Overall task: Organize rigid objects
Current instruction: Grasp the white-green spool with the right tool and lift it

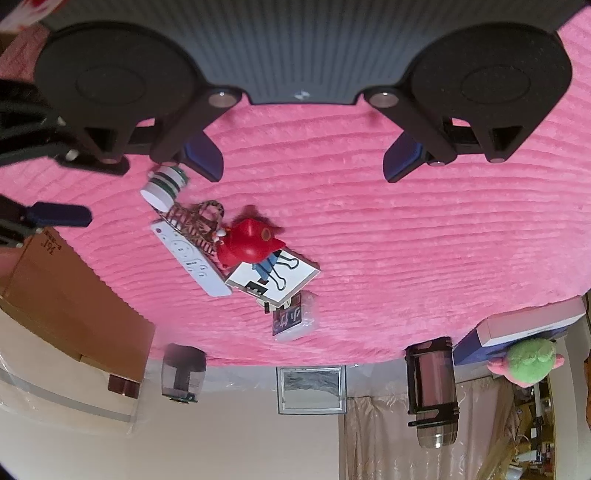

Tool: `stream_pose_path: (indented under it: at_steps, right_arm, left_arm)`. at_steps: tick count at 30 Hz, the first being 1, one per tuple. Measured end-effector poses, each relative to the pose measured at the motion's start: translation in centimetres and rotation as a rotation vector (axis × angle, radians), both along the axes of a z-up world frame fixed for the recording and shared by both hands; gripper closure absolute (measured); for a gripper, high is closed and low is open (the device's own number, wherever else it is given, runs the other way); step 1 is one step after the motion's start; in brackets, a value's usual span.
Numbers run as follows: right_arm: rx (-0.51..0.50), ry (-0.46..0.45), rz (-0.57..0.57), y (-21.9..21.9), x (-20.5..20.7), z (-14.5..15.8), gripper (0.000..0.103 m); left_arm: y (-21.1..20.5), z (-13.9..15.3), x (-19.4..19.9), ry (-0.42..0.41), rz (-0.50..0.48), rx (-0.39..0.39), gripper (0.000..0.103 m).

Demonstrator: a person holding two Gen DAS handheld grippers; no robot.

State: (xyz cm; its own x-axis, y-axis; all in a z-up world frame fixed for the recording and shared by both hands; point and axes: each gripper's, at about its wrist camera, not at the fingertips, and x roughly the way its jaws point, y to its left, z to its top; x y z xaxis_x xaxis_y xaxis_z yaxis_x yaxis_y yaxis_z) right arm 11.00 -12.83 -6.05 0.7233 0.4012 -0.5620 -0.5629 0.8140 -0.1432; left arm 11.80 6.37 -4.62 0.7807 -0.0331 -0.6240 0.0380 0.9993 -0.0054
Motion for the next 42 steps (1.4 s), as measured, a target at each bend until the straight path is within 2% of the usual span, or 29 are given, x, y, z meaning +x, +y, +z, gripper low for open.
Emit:
stream_pose_path:
  at_steps: [8,25,33,37,42]
  right_arm:
    - [-0.134,-0.050,0.048,2.9,1.7,-2.4,0.059]
    - [-0.471,-0.225,0.124,6.7,1.9,-6.5,0.060]
    - [-0.448,-0.217,0.099,6.0,2.3,-6.3,0.061]
    - [-0.422,-0.195,0.095,5.9,2.3,-6.1,0.072]
    - [-0.321,-0.155,0.052,4.5,2.4,-5.3,0.073]
  left_arm:
    - [0.7,-1.0,1.7,0.014,0.007,-0.018,0.012]
    - [1.7,-2.1,3.0,0.029,0.020,-0.070,0.012]
    - [1.6,-2.4,2.8,0.038,0.019,-0.083,0.012]
    - [1.5,-2.5,2.9,0.042,0.015,-0.096,0.012]
    - [1.3,-2.4,3.0,0.047,0.011,-0.126,0.012]
